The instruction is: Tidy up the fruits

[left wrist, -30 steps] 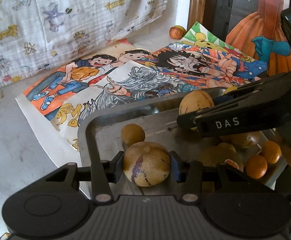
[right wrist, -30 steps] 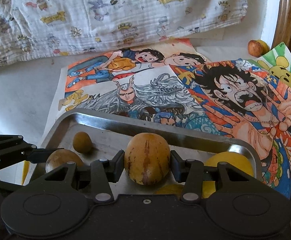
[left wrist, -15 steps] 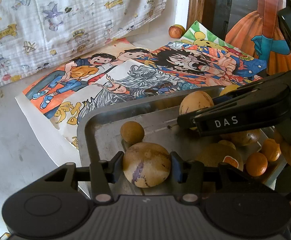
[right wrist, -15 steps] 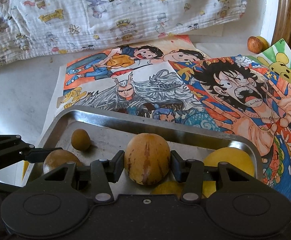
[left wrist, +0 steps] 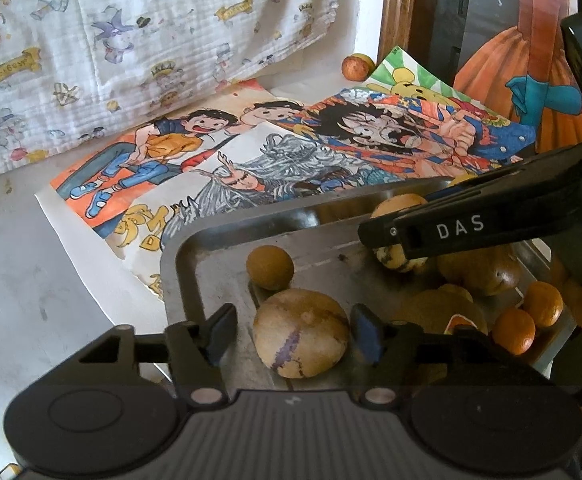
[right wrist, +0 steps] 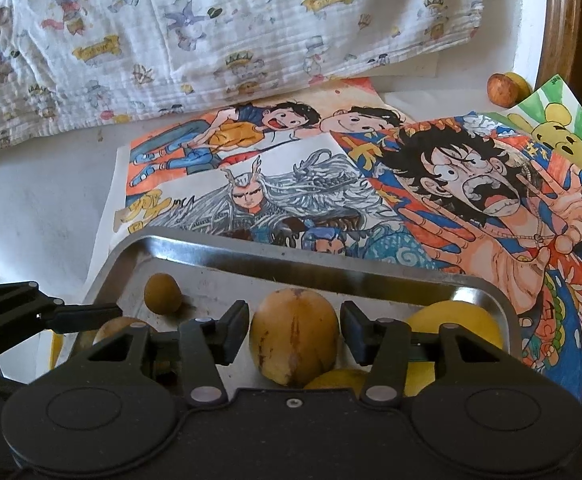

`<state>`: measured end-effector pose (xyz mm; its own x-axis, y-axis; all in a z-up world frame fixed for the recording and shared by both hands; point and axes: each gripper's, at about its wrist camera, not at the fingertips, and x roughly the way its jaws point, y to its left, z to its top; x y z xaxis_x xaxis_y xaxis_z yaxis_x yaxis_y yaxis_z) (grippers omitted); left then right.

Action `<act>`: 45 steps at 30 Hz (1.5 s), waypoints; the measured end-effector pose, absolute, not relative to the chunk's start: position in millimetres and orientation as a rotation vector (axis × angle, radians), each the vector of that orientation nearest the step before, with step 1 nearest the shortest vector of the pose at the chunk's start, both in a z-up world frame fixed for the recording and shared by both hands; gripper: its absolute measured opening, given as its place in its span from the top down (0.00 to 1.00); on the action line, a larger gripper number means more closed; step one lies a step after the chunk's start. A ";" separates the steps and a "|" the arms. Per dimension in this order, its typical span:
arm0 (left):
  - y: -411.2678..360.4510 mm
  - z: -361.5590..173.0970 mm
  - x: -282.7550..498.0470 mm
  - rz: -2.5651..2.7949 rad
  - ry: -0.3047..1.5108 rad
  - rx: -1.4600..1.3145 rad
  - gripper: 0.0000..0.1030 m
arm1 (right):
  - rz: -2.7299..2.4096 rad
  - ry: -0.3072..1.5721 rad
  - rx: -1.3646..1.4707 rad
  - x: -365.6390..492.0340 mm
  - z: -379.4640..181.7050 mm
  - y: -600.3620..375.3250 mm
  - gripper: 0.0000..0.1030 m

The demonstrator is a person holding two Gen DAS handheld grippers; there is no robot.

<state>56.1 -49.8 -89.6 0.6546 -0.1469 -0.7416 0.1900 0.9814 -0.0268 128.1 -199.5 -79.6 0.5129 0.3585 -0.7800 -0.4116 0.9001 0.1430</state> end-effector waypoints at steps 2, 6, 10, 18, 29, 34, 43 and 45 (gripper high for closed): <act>-47.8 -87.0 55.8 -0.184 0.824 0.046 0.30 | 0.461 0.914 -0.058 128.0 -76.4 -199.9 0.40; -44.6 -81.6 55.3 -0.180 0.808 0.034 0.22 | 0.452 0.887 -0.037 127.4 -66.0 -202.7 0.29; -42.4 -73.7 52.7 -0.173 0.775 0.027 0.10 | 0.446 0.850 0.002 125.0 -50.9 -206.3 0.19; -41.5 -58.4 46.0 -0.175 0.723 0.023 0.01 | 0.439 0.770 0.050 111.5 -19.1 -212.2 0.09; -39.9 -43.6 37.9 -0.171 0.693 0.020 0.01 | 0.444 0.696 0.091 89.2 13.9 -218.8 0.01; -37.8 -34.1 31.7 -0.159 0.699 0.036 0.01 | 0.422 0.627 0.111 65.9 35.1 -225.4 0.01; -22.6 -16.6 -6.5 -0.149 0.686 0.043 0.01 | 0.333 0.608 0.122 3.5 55.8 -245.7 0.00; -18.9 -15.5 -17.3 -0.140 0.688 0.045 0.01 | 0.290 0.629 0.115 -11.4 50.8 -248.9 0.00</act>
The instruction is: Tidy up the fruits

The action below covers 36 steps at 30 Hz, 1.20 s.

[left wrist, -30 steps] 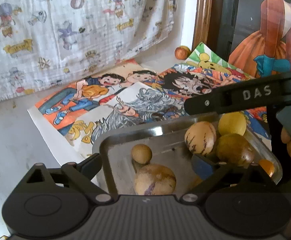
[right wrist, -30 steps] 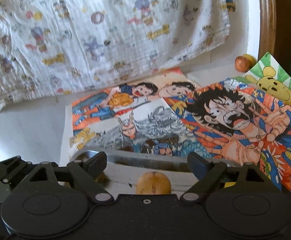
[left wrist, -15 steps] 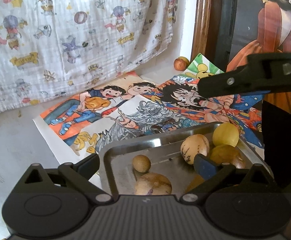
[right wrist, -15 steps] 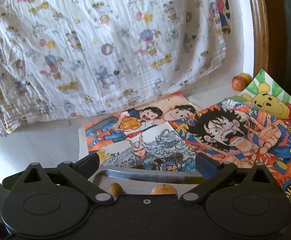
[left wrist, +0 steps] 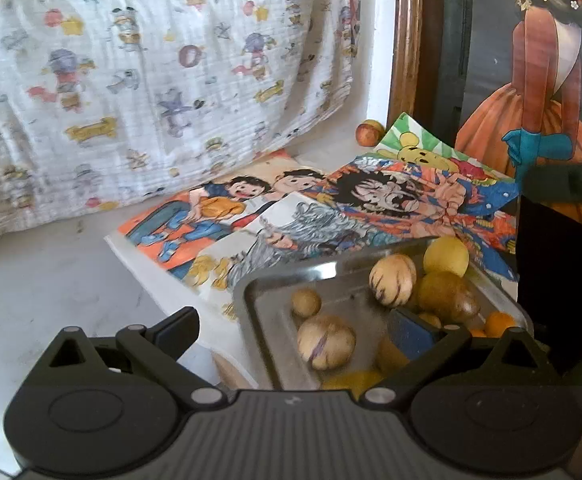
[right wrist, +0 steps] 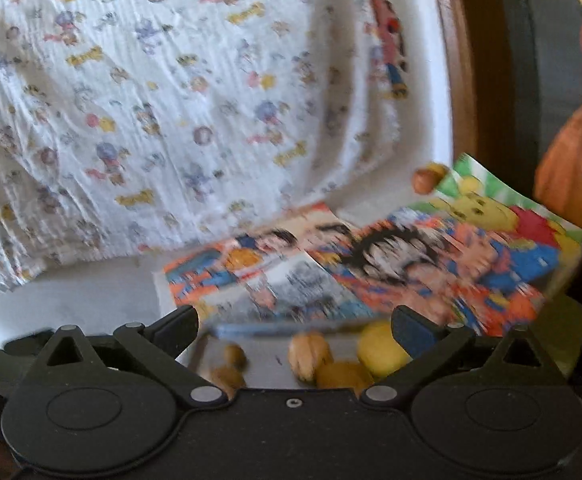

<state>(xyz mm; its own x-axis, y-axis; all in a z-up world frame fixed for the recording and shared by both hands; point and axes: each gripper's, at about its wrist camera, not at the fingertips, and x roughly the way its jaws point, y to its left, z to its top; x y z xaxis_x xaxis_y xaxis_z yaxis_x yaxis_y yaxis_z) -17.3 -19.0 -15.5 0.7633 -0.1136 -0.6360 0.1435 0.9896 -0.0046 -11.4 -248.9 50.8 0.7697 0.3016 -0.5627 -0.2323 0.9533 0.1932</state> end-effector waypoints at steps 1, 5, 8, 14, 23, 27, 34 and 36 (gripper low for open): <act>-17.1 -15.3 -22.6 -0.141 0.690 0.042 0.01 | 0.270 0.635 0.113 -18.6 48.0 -249.8 0.00; -8.3 -15.7 -43.3 -0.143 0.695 0.011 0.00 | 0.238 0.680 0.136 -45.9 34.3 -252.8 0.00; -4.6 -18.4 -56.2 -0.129 0.704 -0.007 0.00 | 0.214 0.714 0.131 -63.9 22.4 -248.5 0.00; -4.1 -29.5 -65.2 -0.096 0.741 -0.013 0.00 | 0.184 0.771 0.125 -82.2 2.1 -231.3 0.00; -9.0 -22.8 -65.7 -0.086 0.710 0.025 0.00 | 0.135 0.778 0.094 -74.3 4.1 -230.4 0.01; -10.9 -23.0 -64.2 -0.088 0.710 0.038 0.00 | 0.131 0.781 0.092 -72.1 2.9 -231.3 0.00; -12.2 -24.1 -63.0 -0.094 0.714 0.045 0.00 | 0.137 0.784 0.088 -72.8 1.5 -230.0 0.01; -12.4 -24.4 -63.0 -0.097 0.714 0.046 0.00 | 0.138 0.784 0.090 -72.8 1.4 -229.7 0.01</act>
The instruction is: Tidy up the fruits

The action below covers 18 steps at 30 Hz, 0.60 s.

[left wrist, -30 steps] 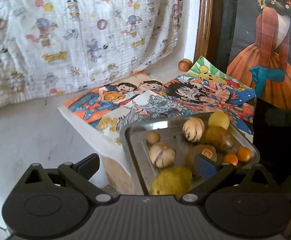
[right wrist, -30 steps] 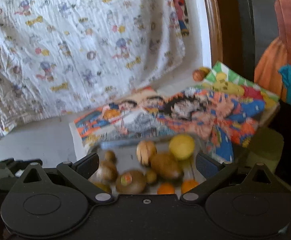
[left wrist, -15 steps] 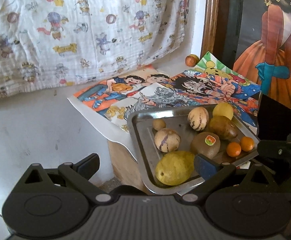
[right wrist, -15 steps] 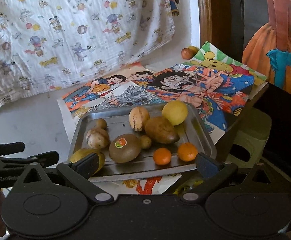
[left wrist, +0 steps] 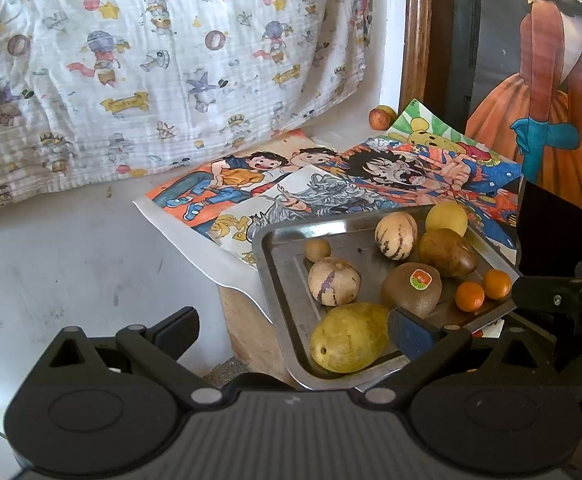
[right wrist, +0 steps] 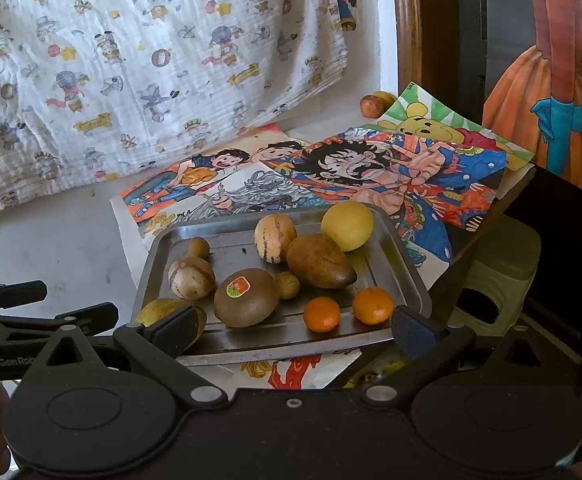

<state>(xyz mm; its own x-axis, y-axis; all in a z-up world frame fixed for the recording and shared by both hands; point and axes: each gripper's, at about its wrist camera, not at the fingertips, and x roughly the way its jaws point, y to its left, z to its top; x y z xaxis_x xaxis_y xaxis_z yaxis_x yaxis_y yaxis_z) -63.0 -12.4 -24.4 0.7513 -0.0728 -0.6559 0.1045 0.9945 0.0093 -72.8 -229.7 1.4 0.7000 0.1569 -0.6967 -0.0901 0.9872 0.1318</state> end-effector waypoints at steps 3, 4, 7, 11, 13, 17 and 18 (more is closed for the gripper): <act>-12.4 -24.6 -62.6 -0.098 0.715 0.045 0.00 | 0.136 0.783 0.088 -72.9 1.4 -229.7 0.01; -12.9 -24.7 -62.6 -0.098 0.715 0.045 0.00 | 0.137 0.784 0.089 -72.7 1.3 -230.0 0.01; -12.5 -24.6 -62.8 -0.099 0.713 0.046 0.00 | 0.136 0.784 0.088 -72.5 1.3 -230.0 0.00; -13.5 -25.2 -62.3 -0.102 0.712 0.049 0.00 | 0.135 0.784 0.090 -72.7 1.3 -229.6 0.00; -14.1 -25.4 -62.3 -0.102 0.713 0.050 0.00 | 0.137 0.786 0.091 -72.3 1.2 -230.3 0.00; -14.6 -25.3 -61.8 -0.105 0.714 0.053 0.00 | 0.137 0.785 0.091 -72.1 1.5 -230.9 0.00; -14.7 -25.2 -61.8 -0.104 0.714 0.053 0.00 | 0.137 0.786 0.092 -72.1 1.3 -230.9 0.00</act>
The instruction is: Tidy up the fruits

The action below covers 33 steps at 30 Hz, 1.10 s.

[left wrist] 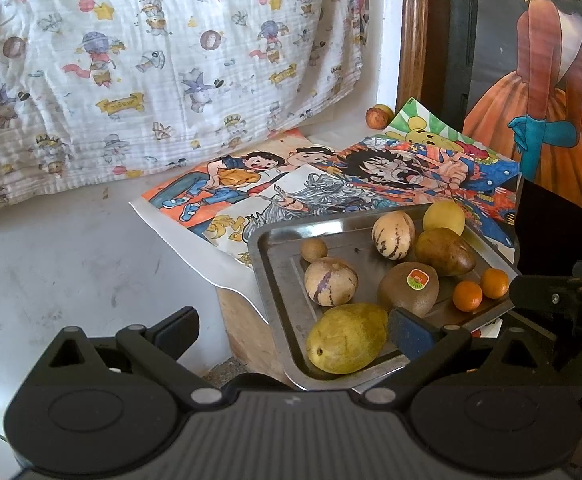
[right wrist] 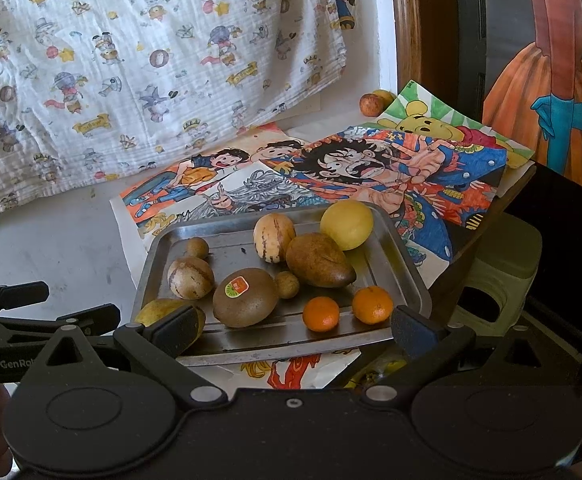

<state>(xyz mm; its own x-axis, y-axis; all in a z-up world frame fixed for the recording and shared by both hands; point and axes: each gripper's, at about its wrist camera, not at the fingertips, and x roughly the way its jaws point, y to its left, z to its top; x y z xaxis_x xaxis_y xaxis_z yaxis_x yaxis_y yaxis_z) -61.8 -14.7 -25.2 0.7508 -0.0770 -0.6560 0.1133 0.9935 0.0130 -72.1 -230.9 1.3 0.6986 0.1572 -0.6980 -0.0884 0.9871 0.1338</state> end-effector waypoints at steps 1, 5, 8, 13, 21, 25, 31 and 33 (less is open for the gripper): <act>-14.8 -25.2 -61.9 -0.105 0.714 0.053 0.00 | 0.136 0.785 0.090 -72.1 1.5 -231.1 0.00; -15.0 -25.0 -61.9 -0.104 0.715 0.053 0.00 | 0.137 0.787 0.093 -71.9 1.0 -230.4 0.00; -15.0 -25.0 -61.7 -0.103 0.715 0.053 0.00 | 0.138 0.788 0.096 -72.0 0.7 -229.9 0.00; -14.6 -24.7 -61.5 -0.105 0.714 0.053 0.00 | 0.138 0.788 0.097 -71.5 0.1 -229.7 0.00; -14.2 -24.4 -61.5 -0.103 0.714 0.053 0.00 | 0.138 0.788 0.097 -71.9 -0.2 -228.4 0.00; -14.6 -24.3 -61.6 -0.103 0.714 0.054 0.00 | 0.139 0.789 0.098 -71.6 0.0 -229.9 0.00; -14.8 -24.5 -62.0 -0.105 0.715 0.052 0.00 | 0.142 0.791 0.098 -71.9 -0.2 -227.2 0.00; -15.6 -23.8 -61.9 -0.108 0.712 0.055 0.00 | 0.143 0.791 0.099 -72.0 -0.4 -226.7 0.00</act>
